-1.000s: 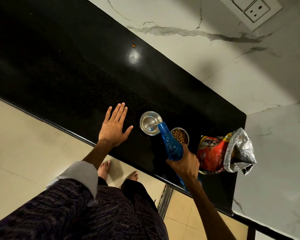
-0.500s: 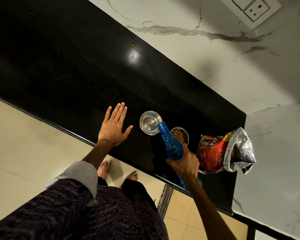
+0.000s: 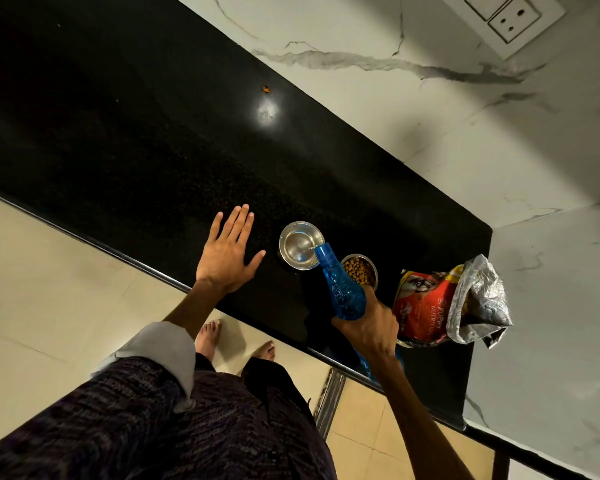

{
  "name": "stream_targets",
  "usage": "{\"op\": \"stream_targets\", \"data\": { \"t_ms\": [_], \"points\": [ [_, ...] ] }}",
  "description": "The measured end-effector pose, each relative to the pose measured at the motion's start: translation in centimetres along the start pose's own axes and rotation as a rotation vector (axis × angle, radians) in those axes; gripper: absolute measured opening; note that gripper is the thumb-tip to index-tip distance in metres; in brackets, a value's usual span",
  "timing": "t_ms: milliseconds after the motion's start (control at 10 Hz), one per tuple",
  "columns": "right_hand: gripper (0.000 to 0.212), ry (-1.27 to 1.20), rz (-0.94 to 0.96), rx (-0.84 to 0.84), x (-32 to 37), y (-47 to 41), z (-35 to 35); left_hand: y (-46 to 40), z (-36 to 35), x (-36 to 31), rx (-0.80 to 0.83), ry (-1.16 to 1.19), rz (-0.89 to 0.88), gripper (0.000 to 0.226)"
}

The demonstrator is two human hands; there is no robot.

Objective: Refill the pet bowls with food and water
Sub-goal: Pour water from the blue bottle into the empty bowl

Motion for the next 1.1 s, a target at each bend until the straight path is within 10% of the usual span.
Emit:
{"op": "stream_targets", "data": {
  "t_ms": [1100],
  "points": [
    [0.088, 0.009, 0.005, 0.005, 0.48, -0.14, 0.23, 0.01, 0.03, 0.07, 0.013, 0.017, 0.001, 0.087]
  ]
}}
Point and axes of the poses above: each hand's wrist, its own y-axis away from the middle knuckle, its own z-axis out of the back of the hand, x = y × z, the point moved 3 cm from there along -y, towards the middle knuckle, and after that the axes turned 15 degrees about y, right-handed, at the moved point
